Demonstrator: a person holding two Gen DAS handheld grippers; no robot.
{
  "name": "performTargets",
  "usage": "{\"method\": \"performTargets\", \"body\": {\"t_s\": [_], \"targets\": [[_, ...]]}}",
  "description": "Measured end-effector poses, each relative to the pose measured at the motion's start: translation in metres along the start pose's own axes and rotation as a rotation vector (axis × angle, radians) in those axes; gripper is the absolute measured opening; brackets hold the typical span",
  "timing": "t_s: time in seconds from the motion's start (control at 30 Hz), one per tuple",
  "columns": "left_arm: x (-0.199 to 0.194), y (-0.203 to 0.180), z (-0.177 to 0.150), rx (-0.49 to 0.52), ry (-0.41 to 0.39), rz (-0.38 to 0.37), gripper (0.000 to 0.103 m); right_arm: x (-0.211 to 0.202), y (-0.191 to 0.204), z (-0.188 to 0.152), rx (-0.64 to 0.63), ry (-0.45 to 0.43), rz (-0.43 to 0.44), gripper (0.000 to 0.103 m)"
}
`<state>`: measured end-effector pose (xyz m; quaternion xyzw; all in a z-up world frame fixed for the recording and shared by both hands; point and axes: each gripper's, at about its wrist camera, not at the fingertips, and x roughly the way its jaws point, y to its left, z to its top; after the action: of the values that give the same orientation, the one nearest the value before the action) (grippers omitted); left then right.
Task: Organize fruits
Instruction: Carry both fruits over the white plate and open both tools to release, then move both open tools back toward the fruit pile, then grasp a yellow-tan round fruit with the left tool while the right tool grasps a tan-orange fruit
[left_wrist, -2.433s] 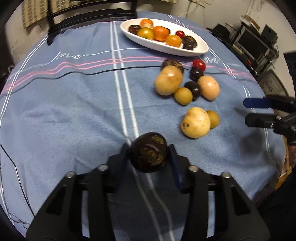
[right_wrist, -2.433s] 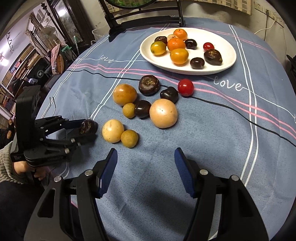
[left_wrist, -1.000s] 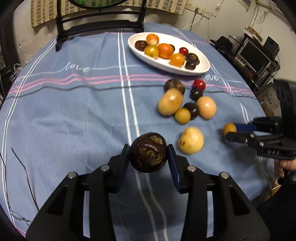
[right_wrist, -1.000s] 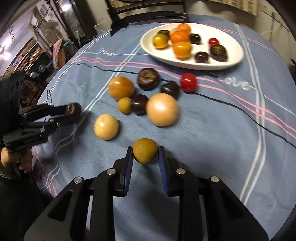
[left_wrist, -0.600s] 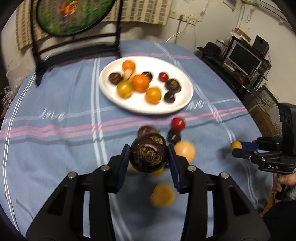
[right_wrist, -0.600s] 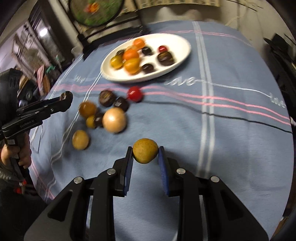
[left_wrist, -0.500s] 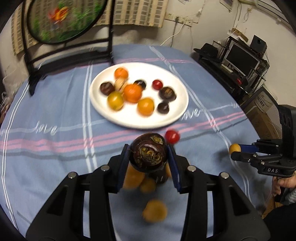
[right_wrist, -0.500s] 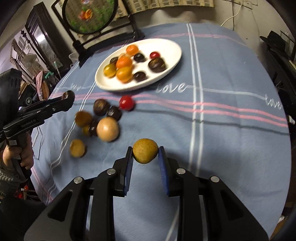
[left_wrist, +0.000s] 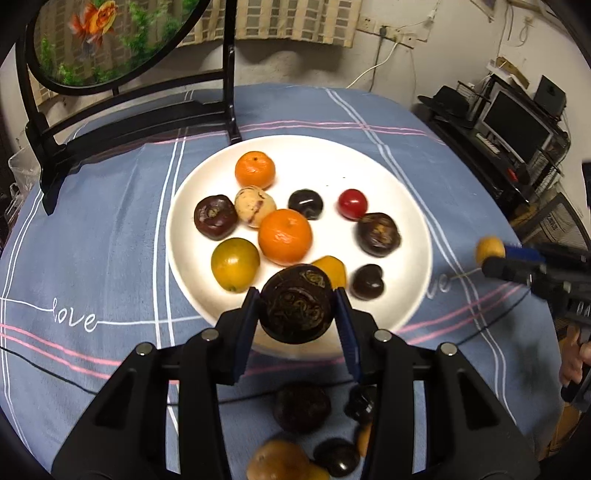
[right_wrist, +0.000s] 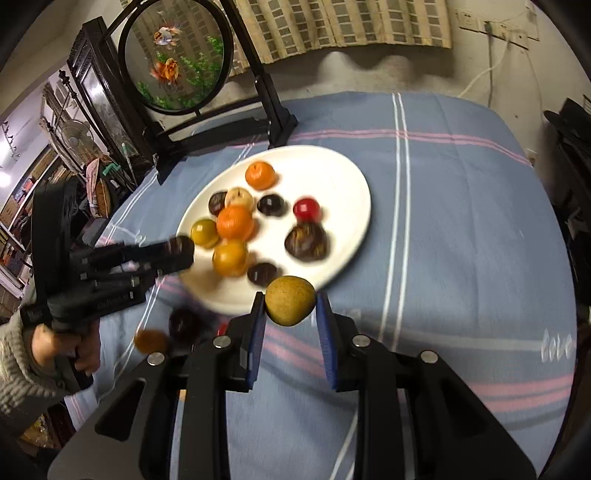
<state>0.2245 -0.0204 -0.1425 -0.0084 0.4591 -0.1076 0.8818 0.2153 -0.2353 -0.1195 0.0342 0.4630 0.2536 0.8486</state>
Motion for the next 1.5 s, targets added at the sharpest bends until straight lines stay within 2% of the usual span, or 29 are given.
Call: {"method": "performTargets", "body": {"t_s": [0.23, 0.37, 0.43, 0.53, 0.6, 0.63, 0.7, 0.83, 0.97, 1.1, 1.3, 1.5], "targets": [[0.024, 0.006, 0.005, -0.030, 0.037, -0.003, 0.042, 0.044, -0.009, 0.057, -0.024, -0.018, 0.016, 0.028], [0.026, 0.013, 0.009, -0.056, 0.025, -0.002, 0.043, 0.072, -0.019, 0.079, -0.024, -0.013, 0.000, 0.028], [0.026, 0.016, 0.010, -0.070, 0.017, 0.005, 0.052, 0.082, -0.024, 0.084, -0.014, -0.014, -0.008, 0.028], [0.024, 0.018, 0.012, -0.087, 0.009, -0.001, 0.056, 0.097, -0.031, 0.091, 0.007, -0.019, -0.037, 0.029], [0.021, 0.017, 0.012, -0.089, 0.001, 0.005, 0.066, 0.108, -0.035, 0.095, 0.024, -0.001, -0.039, 0.044], [0.018, 0.017, 0.012, -0.089, -0.008, 0.006, 0.066, 0.110, -0.035, 0.095, 0.034, 0.000, -0.039, 0.063], [0.014, 0.016, 0.012, -0.088, -0.015, 0.007, 0.068, 0.105, -0.034, 0.096, 0.034, -0.029, -0.059, 0.064], [-0.002, 0.016, 0.010, -0.089, -0.030, 0.010, 0.068, 0.078, -0.028, 0.093, 0.022, -0.079, -0.041, 0.064], [-0.024, 0.016, -0.001, -0.094, -0.044, 0.018, 0.070, 0.041, -0.023, 0.068, 0.074, -0.101, -0.018, 0.065], [-0.046, 0.017, -0.022, -0.096, -0.044, 0.028, 0.080, 0.010, -0.017, 0.014, 0.144, -0.083, -0.039, 0.065], [-0.070, 0.024, -0.079, -0.095, 0.016, 0.013, 0.081, -0.019, 0.003, -0.059, 0.180, 0.010, -0.071, 0.065], [-0.084, 0.015, -0.129, -0.058, 0.064, -0.030, 0.081, -0.038, 0.023, -0.111, 0.225, 0.061, -0.078, 0.065]]}}
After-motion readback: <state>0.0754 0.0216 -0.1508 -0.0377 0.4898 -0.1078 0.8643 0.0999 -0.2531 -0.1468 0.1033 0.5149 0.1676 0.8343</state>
